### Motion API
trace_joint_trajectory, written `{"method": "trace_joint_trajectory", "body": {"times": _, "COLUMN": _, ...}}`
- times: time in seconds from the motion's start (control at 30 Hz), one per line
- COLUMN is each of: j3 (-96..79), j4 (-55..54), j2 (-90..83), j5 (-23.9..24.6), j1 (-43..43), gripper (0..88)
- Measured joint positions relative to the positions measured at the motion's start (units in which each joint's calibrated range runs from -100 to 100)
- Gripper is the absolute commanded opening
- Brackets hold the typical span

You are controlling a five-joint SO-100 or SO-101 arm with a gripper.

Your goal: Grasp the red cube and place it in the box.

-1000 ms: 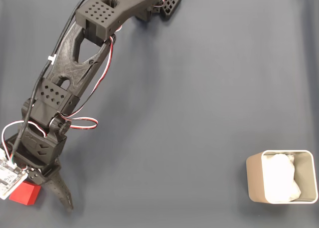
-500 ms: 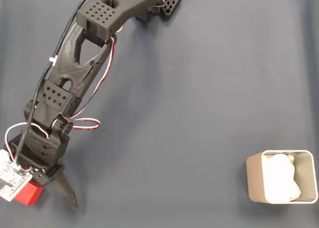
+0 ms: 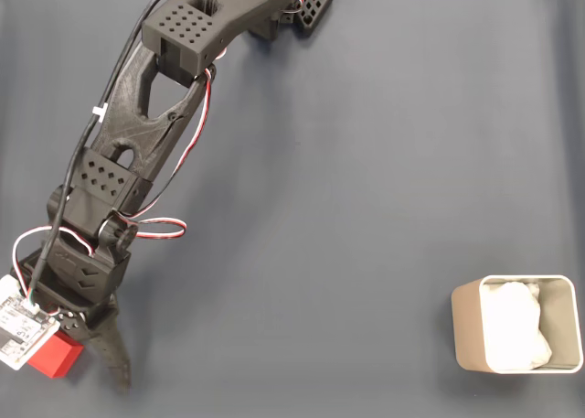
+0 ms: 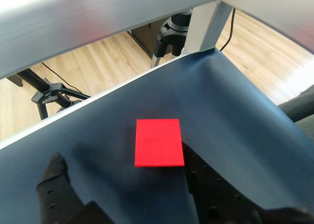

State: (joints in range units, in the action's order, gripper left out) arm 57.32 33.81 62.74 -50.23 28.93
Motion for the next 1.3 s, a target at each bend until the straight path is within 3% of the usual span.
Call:
{"method": "trace_joint_trajectory", "body": {"times": 0.17, "j3": 0.0, "j4": -0.2, "j2": 0.0, "j5": 0.0, "j1": -0.1, "gripper": 15.2}}
{"method": "trace_joint_trajectory", "body": {"times": 0.43, "j3": -0.5, "j4": -0.2, "j2": -0.3, "j5": 0.0, "j1": -0.1, "gripper": 0.0}}
{"method": "trace_joint_trajectory", "body": {"times": 0.8, "j3": -14.1, "j4": 0.4, "j2": -10.4, "j5": -0.7, "j1": -0.5, "gripper": 0.0}}
{"method": "trace_joint_trajectory", "body": {"times": 1.3, "j3": -28.6, "j4": 14.7, "j2": -37.6, "j5": -0.7, "j1": -6.8, "gripper": 0.0}}
